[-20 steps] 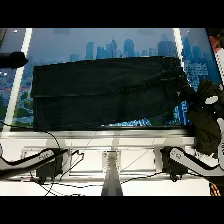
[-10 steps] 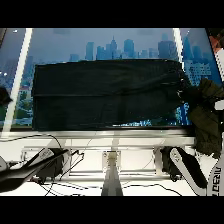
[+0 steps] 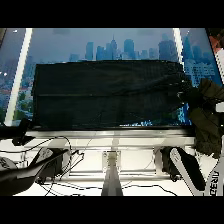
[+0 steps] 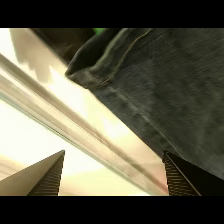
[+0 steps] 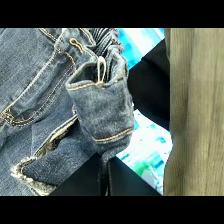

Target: Fold the clothes and pants, and hang the long-sleeved shirts on hangers.

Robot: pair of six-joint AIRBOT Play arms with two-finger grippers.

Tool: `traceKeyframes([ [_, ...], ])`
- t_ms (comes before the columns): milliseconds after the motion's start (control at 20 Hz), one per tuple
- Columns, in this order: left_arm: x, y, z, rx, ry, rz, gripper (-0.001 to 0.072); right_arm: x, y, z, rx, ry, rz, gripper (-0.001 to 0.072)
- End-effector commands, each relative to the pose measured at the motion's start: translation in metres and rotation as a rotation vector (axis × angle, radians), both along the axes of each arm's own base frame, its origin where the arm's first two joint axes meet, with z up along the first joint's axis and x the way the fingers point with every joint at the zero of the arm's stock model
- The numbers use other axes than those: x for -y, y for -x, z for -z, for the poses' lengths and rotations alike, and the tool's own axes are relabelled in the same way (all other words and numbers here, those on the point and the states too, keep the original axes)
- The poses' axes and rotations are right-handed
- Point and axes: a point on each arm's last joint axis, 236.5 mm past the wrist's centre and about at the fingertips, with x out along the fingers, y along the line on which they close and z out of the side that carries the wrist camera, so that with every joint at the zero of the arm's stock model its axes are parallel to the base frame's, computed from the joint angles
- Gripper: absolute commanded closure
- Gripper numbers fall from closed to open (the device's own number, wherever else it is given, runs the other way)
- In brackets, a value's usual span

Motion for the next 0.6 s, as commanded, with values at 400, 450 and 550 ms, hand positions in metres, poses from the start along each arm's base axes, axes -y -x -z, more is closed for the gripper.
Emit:
traceKeyframes([
  [400, -0.026, -0.058, 0.024, 0.244, -0.167, -0.133, 0.0360, -0.009, 0.009, 0.006, -0.048, -0.028, -0.022, 0.0687],
  [450, -0.026, -0.068, 0.021, 0.278, -0.172, -0.133, 0.0496, -0.009, 0.010, 0.005, -0.049, -0.025, -0.028, 0.0688],
  [550, -0.024, -0.088, 0.008, 0.367, -0.175, -0.102, 0.0683, -0.009, 0.013, 0.000, -0.061, -0.014, -0.041, 0.0688],
])
